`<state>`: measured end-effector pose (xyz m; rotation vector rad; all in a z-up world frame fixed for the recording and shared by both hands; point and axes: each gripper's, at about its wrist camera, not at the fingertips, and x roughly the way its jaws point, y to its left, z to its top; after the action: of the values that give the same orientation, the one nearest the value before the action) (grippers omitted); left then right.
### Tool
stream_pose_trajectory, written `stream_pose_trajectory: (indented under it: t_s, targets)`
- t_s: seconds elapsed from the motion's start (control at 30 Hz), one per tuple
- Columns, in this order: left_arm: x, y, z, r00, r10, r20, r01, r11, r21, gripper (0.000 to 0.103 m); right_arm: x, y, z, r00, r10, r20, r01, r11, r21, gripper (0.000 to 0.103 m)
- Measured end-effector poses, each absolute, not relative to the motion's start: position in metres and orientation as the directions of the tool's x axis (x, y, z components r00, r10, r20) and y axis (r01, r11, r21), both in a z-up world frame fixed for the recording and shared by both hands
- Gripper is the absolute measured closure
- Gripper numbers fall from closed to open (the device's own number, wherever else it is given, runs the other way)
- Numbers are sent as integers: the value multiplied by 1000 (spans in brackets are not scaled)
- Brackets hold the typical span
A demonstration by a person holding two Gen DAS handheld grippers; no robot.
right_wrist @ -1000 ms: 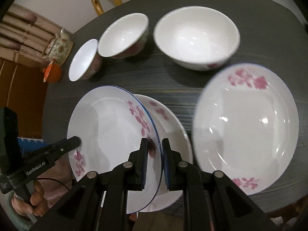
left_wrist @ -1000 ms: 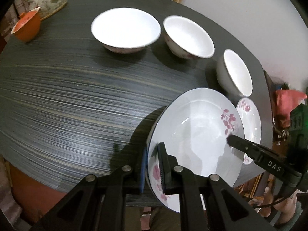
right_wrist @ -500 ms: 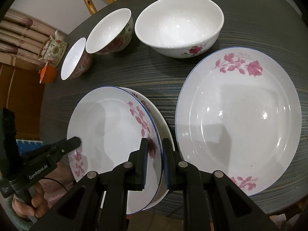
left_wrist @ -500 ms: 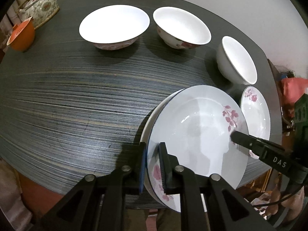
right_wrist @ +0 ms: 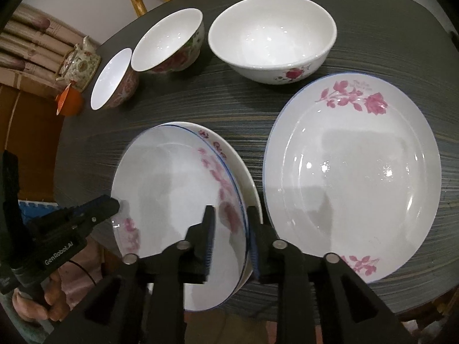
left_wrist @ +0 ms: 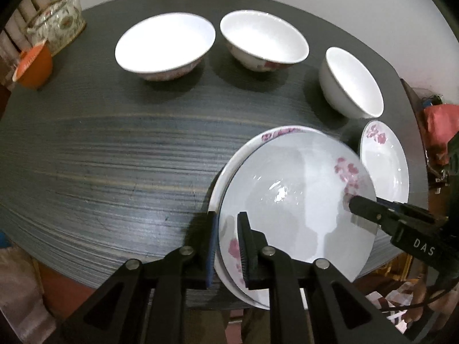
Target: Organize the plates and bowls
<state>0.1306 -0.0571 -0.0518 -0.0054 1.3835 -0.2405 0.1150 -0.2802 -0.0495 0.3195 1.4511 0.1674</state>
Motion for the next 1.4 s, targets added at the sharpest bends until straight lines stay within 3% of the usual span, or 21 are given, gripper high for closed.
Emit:
stream_pose_trajectory:
  t_s: [0.53, 0.7, 0.77, 1.03, 1.4]
  targets:
    - [119, -55, -26, 266, -150, -952, 199, 975, -98, 89, 101, -278, -40, 121, 284, -951, 53, 955, 292, 70]
    - [116, -60, -16, 320, -133, -938, 221, 973, -63, 87, 95, -280, -27, 160, 221, -962, 37, 973, 229, 64]
    - [115, -63, -11, 328, -164, -930, 241, 967, -85, 82, 93, -286, -21, 173, 230, -958, 44, 970, 241, 64]
    - [122, -85, 0, 256, -363, -896, 277, 915, -292, 81, 77, -335, -10, 220, 186, -958, 135, 966, 219, 64]
    - [144, -143, -4, 180, -360, -915, 294, 908, -299, 81, 62, -409, -11, 237, 123, -964, 254, 949, 184, 64]
